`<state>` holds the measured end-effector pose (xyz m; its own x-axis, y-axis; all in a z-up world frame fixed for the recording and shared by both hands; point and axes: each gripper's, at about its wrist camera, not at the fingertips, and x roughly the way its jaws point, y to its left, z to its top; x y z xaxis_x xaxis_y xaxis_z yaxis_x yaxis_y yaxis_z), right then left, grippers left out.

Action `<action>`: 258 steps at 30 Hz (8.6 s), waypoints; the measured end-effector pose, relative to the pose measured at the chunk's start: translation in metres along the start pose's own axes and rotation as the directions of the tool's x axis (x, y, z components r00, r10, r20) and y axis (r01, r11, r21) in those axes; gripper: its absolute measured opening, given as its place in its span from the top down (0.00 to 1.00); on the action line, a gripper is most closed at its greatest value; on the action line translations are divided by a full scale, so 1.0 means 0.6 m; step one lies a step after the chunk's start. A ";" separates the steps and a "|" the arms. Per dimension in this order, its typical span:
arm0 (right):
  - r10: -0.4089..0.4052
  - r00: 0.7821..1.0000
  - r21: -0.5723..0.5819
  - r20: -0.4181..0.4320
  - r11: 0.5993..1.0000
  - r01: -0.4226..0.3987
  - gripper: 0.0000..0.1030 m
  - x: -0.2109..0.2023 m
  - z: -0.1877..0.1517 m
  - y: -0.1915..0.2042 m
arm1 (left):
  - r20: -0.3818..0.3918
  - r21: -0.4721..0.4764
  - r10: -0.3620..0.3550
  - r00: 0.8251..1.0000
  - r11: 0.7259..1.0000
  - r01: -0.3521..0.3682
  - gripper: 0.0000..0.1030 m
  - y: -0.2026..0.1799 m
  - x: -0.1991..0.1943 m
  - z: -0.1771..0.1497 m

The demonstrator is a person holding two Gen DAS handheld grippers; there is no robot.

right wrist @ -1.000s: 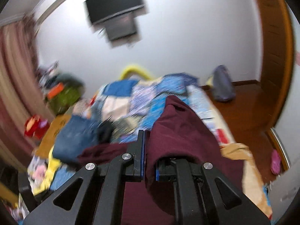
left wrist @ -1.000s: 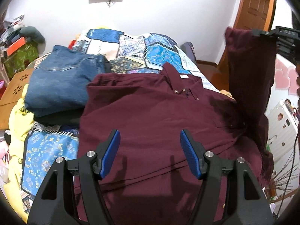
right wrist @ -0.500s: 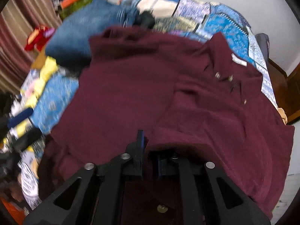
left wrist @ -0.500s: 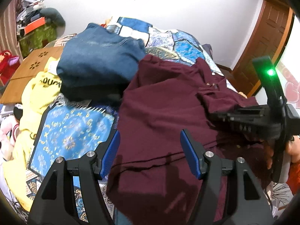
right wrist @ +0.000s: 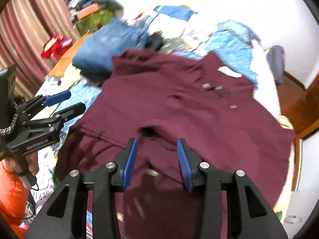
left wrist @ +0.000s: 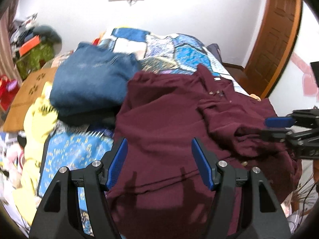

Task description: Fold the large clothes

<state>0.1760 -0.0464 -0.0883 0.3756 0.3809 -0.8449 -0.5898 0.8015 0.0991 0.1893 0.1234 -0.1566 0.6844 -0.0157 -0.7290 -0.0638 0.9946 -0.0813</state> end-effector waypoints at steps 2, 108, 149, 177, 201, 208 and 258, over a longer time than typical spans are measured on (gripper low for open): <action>-0.033 0.998 0.042 0.046 0.999 0.031 0.58 -0.026 -0.008 -0.034 | 0.007 0.041 -0.001 1.000 0.999 0.000 0.37 -0.026 0.003 0.014; -0.231 0.971 0.463 -0.061 0.856 0.233 0.42 -0.079 -0.303 -0.217 | -0.299 -0.291 -0.170 0.939 0.953 0.080 0.26 0.091 0.041 -0.200; -0.135 0.921 0.486 0.365 0.871 -0.065 0.90 -0.069 -0.042 -0.341 | 0.099 -0.225 -0.197 0.975 0.950 0.215 0.98 0.059 0.036 0.203; -0.327 0.945 0.293 0.027 0.906 0.305 0.50 0.033 0.007 -0.366 | -0.074 -0.078 -0.029 0.997 0.997 0.023 0.46 0.027 0.229 0.258; -0.130 0.991 0.171 -0.035 0.976 0.134 0.42 0.148 -0.042 -0.193 | -0.194 0.048 -0.039 0.980 0.998 0.050 0.32 -0.082 0.263 0.084; -0.090 0.995 0.216 -0.050 0.971 0.099 0.42 0.128 -0.032 -0.201 | -0.198 0.021 -0.046 0.979 0.998 0.051 0.31 -0.075 0.230 0.077; -0.124 0.990 0.210 0.061 0.972 0.109 0.42 0.083 0.002 -0.138 | 0.057 -0.723 -0.114 0.992 0.680 0.120 0.71 0.099 0.233 0.057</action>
<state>0.2443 -0.0935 -0.1379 0.4885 0.3061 -0.8171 -0.3825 0.9168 0.1148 0.3059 0.1835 -0.2402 0.7272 -0.1236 -0.6752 -0.4865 0.6011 -0.6340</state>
